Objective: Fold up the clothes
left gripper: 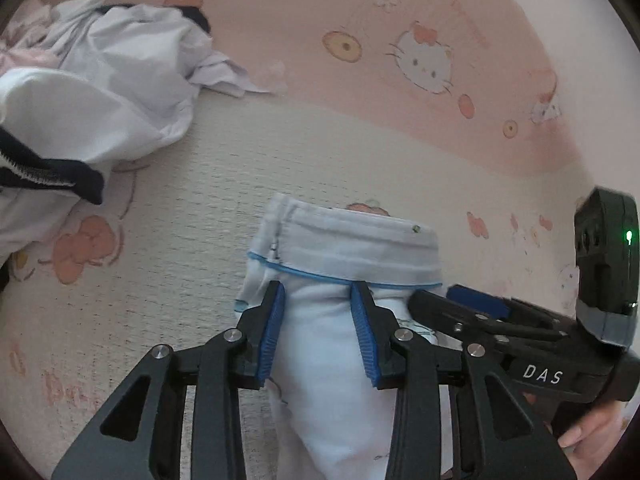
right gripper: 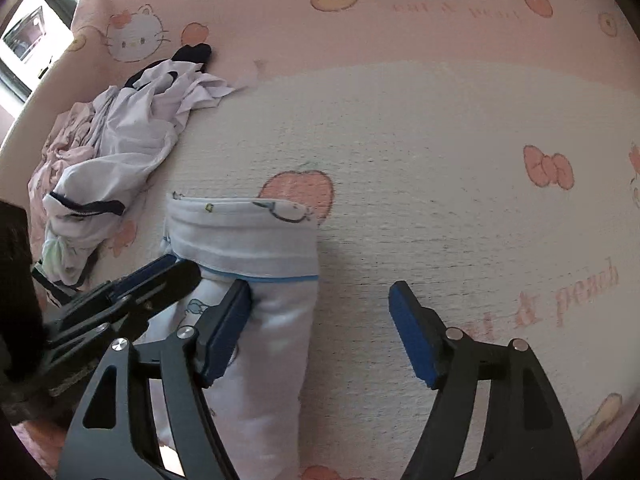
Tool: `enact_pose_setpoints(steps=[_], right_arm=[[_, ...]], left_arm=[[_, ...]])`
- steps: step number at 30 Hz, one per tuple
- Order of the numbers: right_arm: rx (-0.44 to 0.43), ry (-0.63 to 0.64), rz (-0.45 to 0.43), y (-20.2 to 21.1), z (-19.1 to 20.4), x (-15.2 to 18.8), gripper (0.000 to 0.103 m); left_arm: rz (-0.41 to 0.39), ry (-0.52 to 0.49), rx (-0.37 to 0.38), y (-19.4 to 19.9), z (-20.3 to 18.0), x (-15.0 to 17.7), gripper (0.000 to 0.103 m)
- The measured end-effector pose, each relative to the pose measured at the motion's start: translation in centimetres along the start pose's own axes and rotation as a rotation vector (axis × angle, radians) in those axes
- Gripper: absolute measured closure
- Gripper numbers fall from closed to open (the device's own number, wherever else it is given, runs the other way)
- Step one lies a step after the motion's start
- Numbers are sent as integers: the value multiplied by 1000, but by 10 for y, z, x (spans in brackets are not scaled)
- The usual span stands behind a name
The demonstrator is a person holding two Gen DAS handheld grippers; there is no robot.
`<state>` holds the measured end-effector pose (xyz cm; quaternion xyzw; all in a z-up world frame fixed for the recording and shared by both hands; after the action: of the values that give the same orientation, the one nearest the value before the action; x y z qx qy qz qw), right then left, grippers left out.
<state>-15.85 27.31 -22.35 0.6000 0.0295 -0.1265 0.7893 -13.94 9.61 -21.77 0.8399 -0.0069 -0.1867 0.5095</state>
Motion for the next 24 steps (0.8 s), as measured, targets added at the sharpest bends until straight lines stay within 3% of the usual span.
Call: enact_pose_setpoints(steps=[4, 7, 10, 13, 18, 22, 24], right_arm=[[42, -35, -35, 15, -6, 3, 32], [57, -30, -54, 33, -2, 15, 32], [75, -12, -71, 47, 2, 32, 33], [70, 2, -61, 47, 6, 45, 32], [136, 69, 26, 23, 11, 64, 33], [145, 64, 50, 16, 5, 73, 32], [131, 55, 56, 18, 1, 73, 32]], left_arm=[[-52, 45, -89, 14, 17, 3, 65], [-44, 130, 10, 29, 27, 17, 65], [-59, 121, 110, 42, 17, 33, 64], [-15, 82, 104, 41, 6, 48, 63], [68, 116, 48, 25, 14, 71, 63], [73, 179, 101, 24, 24, 77, 57], [70, 171, 65, 27, 26, 80, 57]])
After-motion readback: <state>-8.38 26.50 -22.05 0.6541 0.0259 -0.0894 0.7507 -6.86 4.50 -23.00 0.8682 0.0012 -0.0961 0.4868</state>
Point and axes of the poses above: each gripper's, at about its wrist camera, not at the fingertips, and y roughly against the way its jaws point, z to its left, x to its underside, the point moved 7 cm from there along -y, roughly the way its jaws point, and after that the axes turned 9 degrees about z, right-handed, at the moved point
